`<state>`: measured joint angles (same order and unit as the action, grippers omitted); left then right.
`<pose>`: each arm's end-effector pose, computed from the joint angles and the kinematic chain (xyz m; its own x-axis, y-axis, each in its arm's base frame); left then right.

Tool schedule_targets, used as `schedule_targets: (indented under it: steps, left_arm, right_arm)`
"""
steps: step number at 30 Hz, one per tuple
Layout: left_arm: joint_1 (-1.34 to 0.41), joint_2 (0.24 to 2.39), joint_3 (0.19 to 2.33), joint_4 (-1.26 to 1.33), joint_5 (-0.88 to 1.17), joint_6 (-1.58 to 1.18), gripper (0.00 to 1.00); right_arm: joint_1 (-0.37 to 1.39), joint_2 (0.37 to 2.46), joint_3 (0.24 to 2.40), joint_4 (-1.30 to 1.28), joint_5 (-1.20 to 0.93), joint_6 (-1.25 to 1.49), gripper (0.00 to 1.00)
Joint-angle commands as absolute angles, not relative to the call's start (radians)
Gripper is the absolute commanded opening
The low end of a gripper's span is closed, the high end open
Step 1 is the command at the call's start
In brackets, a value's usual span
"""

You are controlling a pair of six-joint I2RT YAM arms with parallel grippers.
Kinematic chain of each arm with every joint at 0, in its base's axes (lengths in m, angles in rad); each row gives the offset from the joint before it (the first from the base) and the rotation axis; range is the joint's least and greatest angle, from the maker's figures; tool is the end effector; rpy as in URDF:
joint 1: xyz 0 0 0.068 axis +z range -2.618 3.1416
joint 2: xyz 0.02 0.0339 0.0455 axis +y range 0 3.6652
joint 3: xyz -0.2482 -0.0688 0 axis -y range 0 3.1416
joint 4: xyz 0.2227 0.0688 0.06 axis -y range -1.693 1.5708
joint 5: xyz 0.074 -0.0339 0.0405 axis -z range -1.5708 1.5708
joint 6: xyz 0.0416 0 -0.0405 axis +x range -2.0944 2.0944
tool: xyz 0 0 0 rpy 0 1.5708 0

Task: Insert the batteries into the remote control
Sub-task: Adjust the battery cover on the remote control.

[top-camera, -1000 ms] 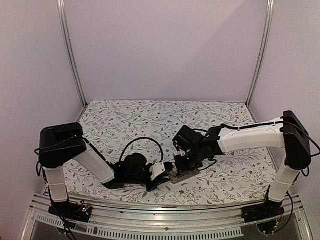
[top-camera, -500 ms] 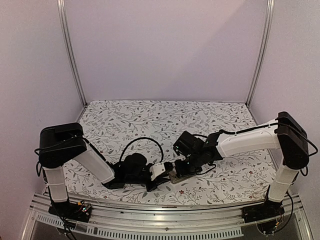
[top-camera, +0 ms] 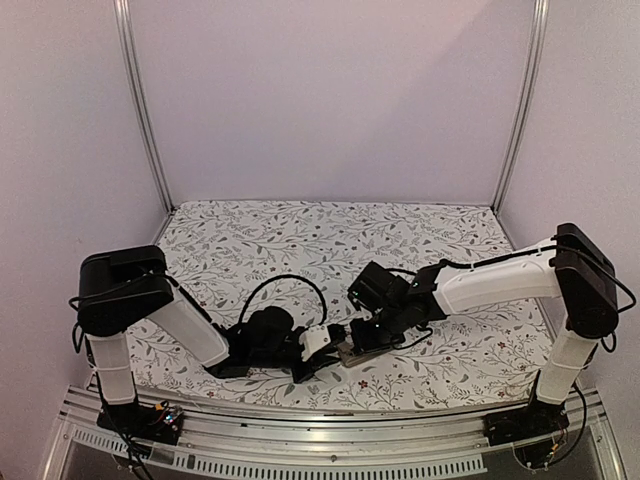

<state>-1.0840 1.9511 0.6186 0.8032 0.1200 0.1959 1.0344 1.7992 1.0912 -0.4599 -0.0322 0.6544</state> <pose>0.1465 -0.2874 0.0835 -0.0515 0.5104 -0.8584 0.9541 0.2791 0.1087 0.1673 0.2841 0.1497 -0.8999 -0.3231 -0.2931 -0.4006 0.8780 0.2622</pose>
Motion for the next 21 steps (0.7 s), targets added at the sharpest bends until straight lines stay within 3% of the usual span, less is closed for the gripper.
schedule_targets:
  steps: [1,21]
  left_arm:
    - [-1.095,1.969,0.600,0.776,0.106,0.210,0.22]
    - [-1.093,1.955,0.586,0.787,0.100,0.213,0.22]
  right_arm:
    - [1.032,1.829,1.027,-0.614,-0.006,0.658,0.00]
    - [1.030,1.883,1.049,-0.657,-0.051,0.574,0.00]
